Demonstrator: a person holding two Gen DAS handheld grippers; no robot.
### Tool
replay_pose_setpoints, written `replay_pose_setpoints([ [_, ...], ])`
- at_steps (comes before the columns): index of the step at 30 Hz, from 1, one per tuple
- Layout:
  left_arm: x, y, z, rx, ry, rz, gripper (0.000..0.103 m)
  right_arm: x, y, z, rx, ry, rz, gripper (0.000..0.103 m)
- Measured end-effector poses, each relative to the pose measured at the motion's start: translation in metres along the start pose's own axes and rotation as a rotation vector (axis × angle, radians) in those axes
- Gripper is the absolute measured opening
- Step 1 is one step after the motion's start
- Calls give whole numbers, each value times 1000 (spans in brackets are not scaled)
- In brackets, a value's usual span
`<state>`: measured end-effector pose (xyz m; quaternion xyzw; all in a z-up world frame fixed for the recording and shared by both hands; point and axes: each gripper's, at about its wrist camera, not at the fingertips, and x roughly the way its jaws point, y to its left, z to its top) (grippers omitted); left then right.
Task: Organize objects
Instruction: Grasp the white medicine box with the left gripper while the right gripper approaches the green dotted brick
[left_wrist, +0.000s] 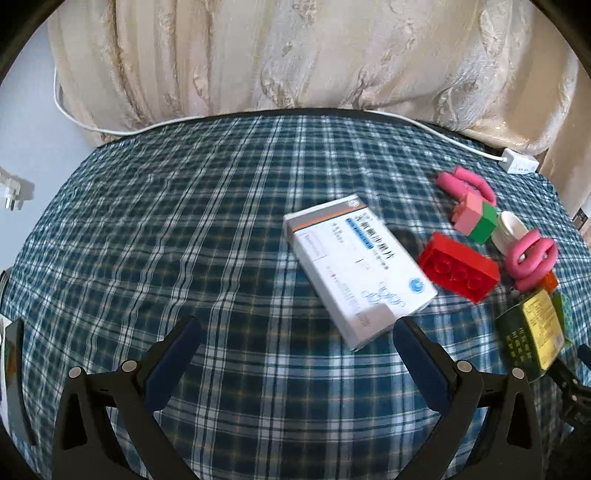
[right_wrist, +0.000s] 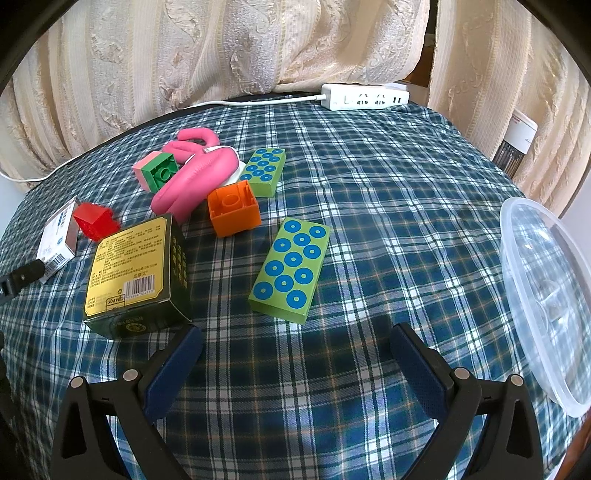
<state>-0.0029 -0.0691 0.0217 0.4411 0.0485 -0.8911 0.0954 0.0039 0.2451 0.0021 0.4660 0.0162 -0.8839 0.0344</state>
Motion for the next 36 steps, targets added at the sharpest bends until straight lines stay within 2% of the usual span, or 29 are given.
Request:
replay_pose_setpoints([
  [6, -5, -21, 14, 31, -11, -35, 103, 0, 0, 1, 3, 5, 17, 103],
  [12, 9, -36, 29, 41, 3, 13, 103, -1, -6, 2, 28, 21, 46, 103],
  [17, 22, -41, 35, 37, 30, 19, 103, -1, -12, 4, 52, 17, 67, 103],
  [28, 49, -34, 41, -16, 65, 54, 103, -8, -14, 10, 46, -55, 40, 103],
  [30, 51, -32, 40, -12, 65, 55, 94, -8, -17, 10, 60, -58, 44, 103],
  [32, 52, -30, 39, -19, 62, 25, 79, -7, -19, 9, 69, -60, 48, 102],
  [34, 51, -27, 39, -30, 54, -7, 68, -7, -20, 9, 71, -60, 49, 100],
  [36, 48, -25, 37, -28, 43, 2, 65, -6, -20, 9, 71, -60, 41, 97],
])
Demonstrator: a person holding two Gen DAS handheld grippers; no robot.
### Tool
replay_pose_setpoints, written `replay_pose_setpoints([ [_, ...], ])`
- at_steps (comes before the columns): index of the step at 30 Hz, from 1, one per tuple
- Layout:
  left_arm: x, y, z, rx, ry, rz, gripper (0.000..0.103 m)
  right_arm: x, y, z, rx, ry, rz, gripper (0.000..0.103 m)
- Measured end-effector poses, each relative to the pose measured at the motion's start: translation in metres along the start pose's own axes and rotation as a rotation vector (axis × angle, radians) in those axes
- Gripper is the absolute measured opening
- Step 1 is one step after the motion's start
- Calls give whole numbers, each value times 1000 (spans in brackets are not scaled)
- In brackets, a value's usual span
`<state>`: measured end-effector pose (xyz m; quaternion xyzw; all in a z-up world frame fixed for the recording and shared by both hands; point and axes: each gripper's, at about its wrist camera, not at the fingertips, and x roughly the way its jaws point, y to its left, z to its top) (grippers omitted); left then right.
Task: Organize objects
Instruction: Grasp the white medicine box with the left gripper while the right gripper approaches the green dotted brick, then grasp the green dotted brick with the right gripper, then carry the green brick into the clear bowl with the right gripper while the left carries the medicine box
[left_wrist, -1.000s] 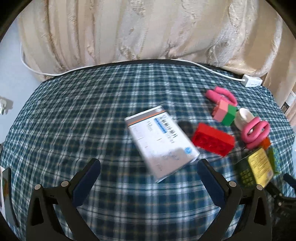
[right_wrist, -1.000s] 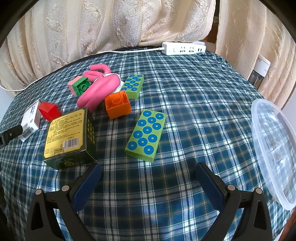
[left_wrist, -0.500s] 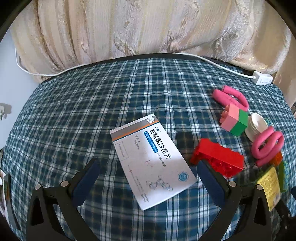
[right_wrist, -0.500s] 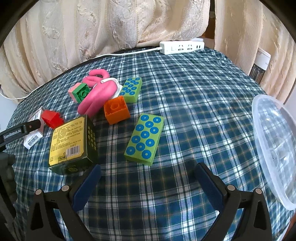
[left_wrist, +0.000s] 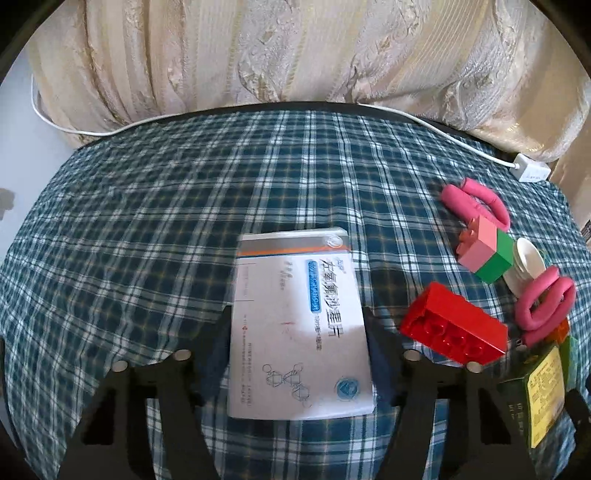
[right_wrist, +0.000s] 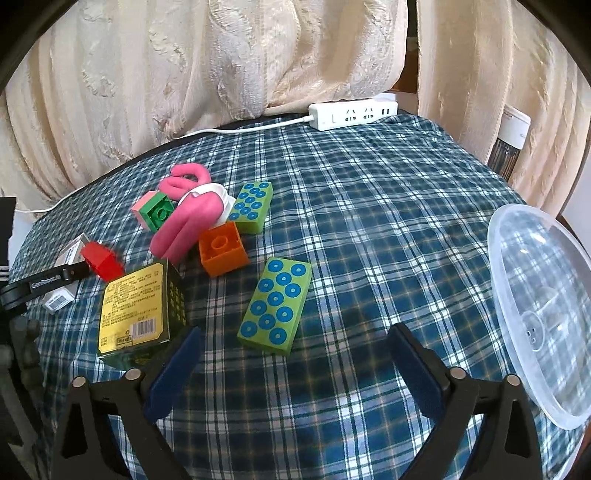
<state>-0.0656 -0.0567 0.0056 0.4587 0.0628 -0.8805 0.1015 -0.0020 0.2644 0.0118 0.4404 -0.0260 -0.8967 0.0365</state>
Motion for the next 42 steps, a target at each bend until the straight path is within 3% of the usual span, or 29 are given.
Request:
replay_pose_setpoints([
  [12, -36, 1, -10, 35, -98, -3, 64, 13, 8, 8, -14, 19, -10, 69],
  [21, -47, -5, -12, 46, -107, -34, 64, 18, 14, 7, -60, 11, -48, 32],
  [42, -80, -47, -22, 114, -156, -98, 64, -47, -31, -9, 74, -116, 1, 32],
])
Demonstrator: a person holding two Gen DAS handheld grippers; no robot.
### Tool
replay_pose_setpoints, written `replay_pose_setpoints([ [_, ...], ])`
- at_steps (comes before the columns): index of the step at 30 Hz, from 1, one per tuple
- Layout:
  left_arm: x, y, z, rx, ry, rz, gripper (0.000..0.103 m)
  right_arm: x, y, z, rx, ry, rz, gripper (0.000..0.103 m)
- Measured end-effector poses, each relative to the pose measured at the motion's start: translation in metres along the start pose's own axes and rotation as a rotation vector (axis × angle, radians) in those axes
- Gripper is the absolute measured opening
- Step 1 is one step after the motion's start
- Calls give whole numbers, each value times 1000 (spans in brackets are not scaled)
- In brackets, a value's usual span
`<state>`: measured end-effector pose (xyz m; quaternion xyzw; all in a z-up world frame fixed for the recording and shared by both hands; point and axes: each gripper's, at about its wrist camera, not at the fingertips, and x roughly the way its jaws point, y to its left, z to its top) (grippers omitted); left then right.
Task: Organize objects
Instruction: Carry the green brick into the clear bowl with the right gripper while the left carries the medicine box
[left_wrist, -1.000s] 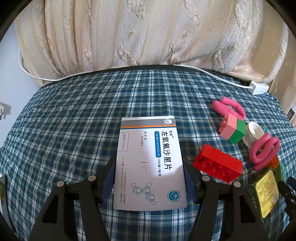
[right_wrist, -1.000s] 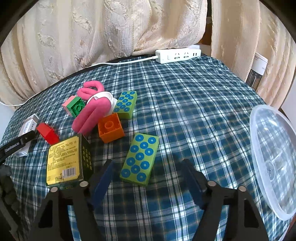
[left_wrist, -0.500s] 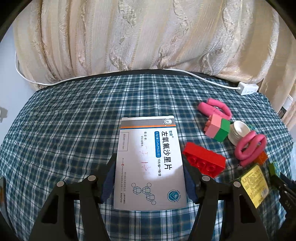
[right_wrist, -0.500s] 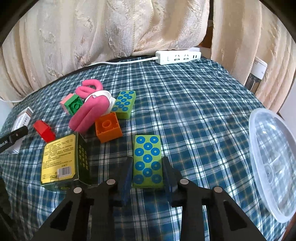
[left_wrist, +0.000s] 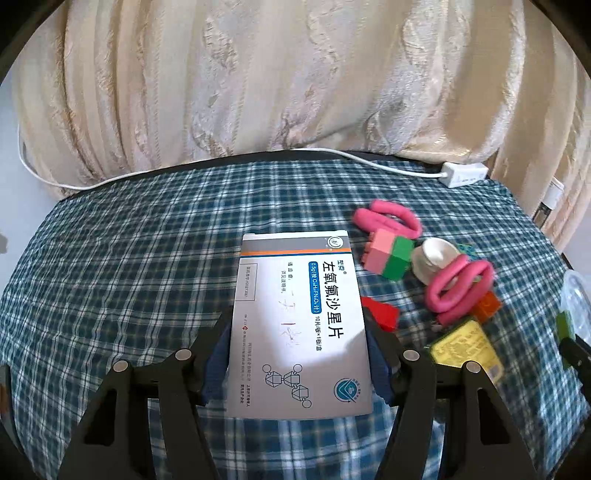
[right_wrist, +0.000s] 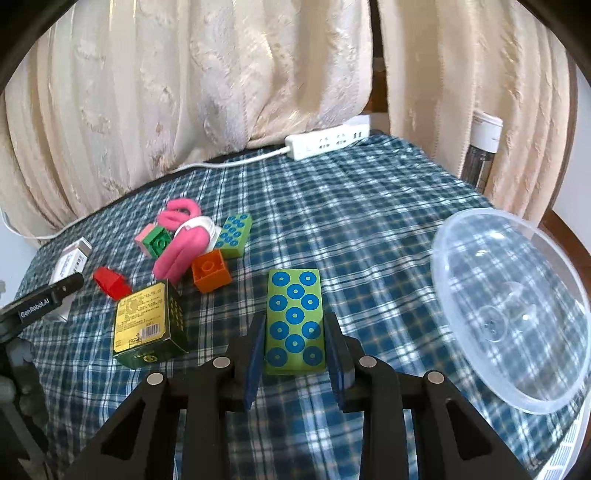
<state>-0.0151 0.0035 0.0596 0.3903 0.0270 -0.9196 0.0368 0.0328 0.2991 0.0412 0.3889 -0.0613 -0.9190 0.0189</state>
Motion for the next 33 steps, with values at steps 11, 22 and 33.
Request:
replay_pose_setpoints([
  [11, -22, -46, 3, 71, -21, -64, 64, -30, -47, 0, 92, -65, -29, 32],
  [22, -38, -118, 0, 179, -29, -136, 65, -54, -127, -8, 224, -118, -114, 32],
  [33, -45, -201, -3, 293, -15, -222, 65, -62, -190, -19, 302, -133, -167, 32],
])
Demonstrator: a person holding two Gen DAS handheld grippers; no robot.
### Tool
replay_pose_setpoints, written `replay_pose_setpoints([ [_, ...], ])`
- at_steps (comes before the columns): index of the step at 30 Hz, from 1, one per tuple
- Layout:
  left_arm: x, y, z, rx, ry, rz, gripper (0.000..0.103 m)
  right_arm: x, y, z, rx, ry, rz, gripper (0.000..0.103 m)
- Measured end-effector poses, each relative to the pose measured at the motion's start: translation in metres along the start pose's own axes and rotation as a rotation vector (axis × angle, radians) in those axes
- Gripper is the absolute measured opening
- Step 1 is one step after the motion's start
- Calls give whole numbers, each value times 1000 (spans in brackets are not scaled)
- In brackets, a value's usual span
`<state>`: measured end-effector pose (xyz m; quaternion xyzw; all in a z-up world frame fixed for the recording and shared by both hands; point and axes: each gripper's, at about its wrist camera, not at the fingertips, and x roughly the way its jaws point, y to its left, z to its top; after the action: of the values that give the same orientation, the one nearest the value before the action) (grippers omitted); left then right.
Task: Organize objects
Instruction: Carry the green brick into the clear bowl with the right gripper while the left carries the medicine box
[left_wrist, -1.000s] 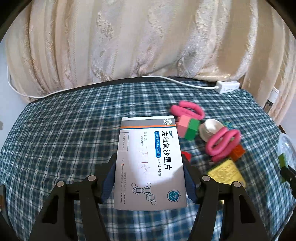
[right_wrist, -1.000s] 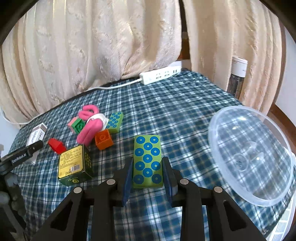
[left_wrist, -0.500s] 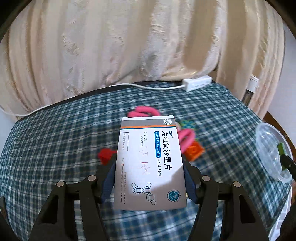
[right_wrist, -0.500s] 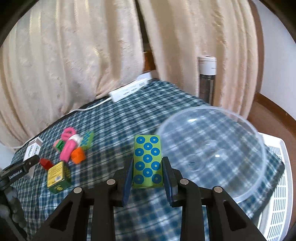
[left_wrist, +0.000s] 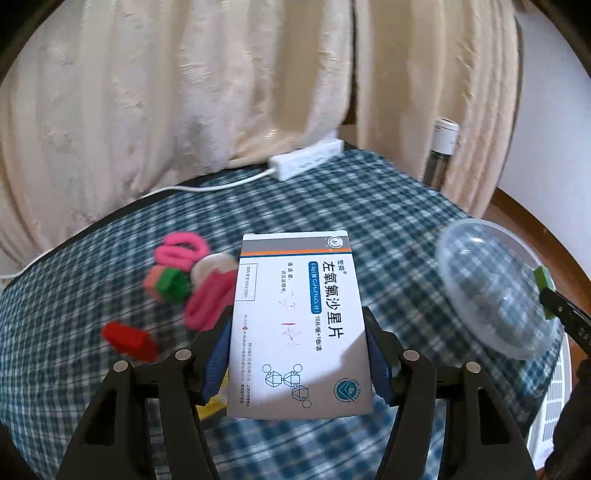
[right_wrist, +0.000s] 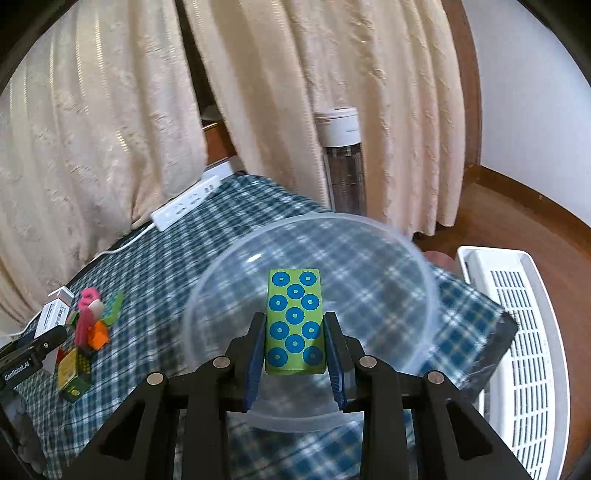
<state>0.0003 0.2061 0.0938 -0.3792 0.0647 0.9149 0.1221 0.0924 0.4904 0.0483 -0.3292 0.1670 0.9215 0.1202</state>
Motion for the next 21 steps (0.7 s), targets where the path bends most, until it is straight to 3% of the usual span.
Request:
replay_pose_setpoints([
  [11, 17, -66, 21, 80, 9, -79, 65, 12, -33, 9, 25, 10, -14, 32],
  [21, 40, -108, 38, 135, 28, -139, 65, 27, -39, 21, 14, 12, 3, 32],
])
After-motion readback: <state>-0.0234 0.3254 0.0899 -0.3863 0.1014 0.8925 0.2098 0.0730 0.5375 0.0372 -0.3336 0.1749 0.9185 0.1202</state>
